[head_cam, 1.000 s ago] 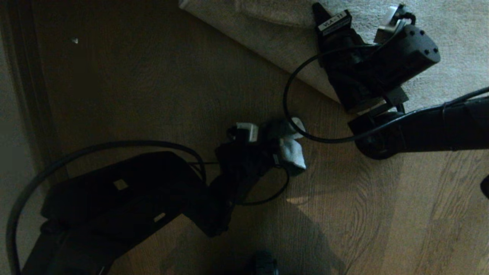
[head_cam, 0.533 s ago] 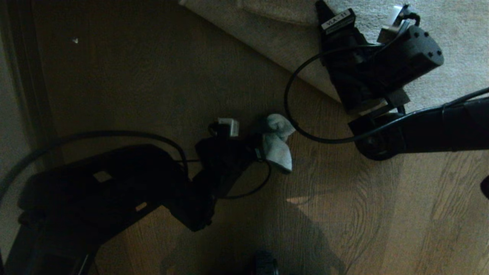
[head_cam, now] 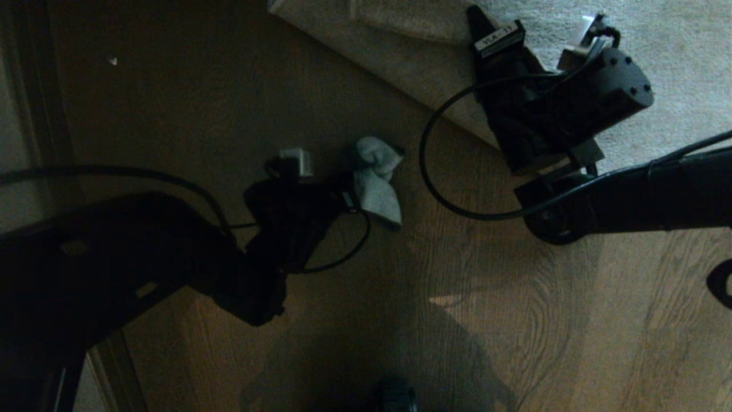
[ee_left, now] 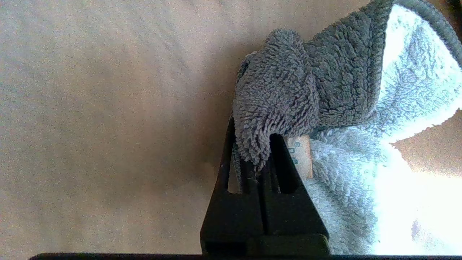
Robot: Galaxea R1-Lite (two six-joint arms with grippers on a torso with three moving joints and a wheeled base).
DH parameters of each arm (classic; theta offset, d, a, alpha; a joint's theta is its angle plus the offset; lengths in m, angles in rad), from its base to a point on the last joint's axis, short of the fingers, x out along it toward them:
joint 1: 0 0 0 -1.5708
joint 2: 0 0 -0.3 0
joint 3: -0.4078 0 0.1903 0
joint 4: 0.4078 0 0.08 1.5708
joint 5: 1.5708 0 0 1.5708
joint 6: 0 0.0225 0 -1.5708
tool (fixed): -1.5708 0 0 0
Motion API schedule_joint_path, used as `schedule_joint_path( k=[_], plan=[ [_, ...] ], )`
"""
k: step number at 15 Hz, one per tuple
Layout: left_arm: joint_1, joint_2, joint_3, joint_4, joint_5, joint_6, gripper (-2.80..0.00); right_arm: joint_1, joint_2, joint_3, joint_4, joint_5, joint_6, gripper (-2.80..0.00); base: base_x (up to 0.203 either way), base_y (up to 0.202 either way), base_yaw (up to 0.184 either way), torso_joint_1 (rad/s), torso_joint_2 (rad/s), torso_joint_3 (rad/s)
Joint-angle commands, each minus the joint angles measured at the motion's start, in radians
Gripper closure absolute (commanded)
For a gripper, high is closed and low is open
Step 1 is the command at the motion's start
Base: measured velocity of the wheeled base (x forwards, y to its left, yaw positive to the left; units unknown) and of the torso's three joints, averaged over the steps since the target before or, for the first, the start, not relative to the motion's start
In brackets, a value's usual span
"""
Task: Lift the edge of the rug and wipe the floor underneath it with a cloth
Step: Wipe the floor under the carpet with a rag
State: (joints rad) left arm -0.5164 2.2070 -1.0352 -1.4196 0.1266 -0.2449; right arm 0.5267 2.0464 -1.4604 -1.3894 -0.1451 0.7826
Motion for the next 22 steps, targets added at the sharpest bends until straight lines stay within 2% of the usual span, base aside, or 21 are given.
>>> schedule_joint_path(
  k=[1, 3, 7, 9, 13, 14, 17, 22],
  plan=[
    [0.003, -0.046, 0.019, -0.013, 0.001, -0.002, 0.00, 0.004, 0.005, -0.001, -0.008, -0.001, 0.004, 0.00, 0.000, 0.000, 0.000, 0.000, 0.00, 0.000],
    [-0.022, -0.049, 0.052, -0.016, 0.001, -0.001, 0.00, 0.006, 0.001, -0.001, -0.008, -0.001, 0.004, 0.00, 0.000, 0.000, 0.000, 0.000, 0.00, 0.000],
    [-0.157, -0.036, 0.056, -0.034, 0.002, -0.001, 0.00, 0.006, -0.002, 0.000, -0.008, -0.002, 0.004, 0.00, 0.000, 0.000, 0.000, 0.000, 0.00, 0.000],
    [-0.259, -0.028, 0.057, -0.034, 0.003, -0.001, 0.00, 0.006, -0.002, 0.000, -0.008, -0.002, 0.004, 0.00, 0.000, 0.000, 0.000, 0.000, 0.00, 0.000],
    [-0.527, 0.009, 0.057, -0.036, 0.016, -0.002, 0.00, 0.003, -0.003, 0.000, -0.008, -0.002, 0.004, 0.00, 0.000, 0.000, 0.000, 0.000, 0.00, 0.000],
    [-0.569, 0.032, 0.056, -0.037, 0.025, -0.004, 0.00, 0.003, -0.003, 0.000, -0.008, -0.002, 0.004, 0.00, 0.000, 0.000, 0.000, 0.000, 0.00, 0.000],
    [-0.574, 0.095, 0.049, -0.055, 0.028, -0.008, 0.00, 0.001, -0.002, 0.003, -0.008, -0.004, 0.003, 0.00, 0.000, 0.000, 0.000, 0.000, 0.00, 0.000],
    [-0.477, 0.153, 0.035, -0.058, 0.019, -0.008, 0.00, -0.001, 0.005, 0.014, -0.025, -0.002, 0.007, 0.00, 0.000, 0.000, 0.000, 0.000, 0.00, 0.000]
  ],
)
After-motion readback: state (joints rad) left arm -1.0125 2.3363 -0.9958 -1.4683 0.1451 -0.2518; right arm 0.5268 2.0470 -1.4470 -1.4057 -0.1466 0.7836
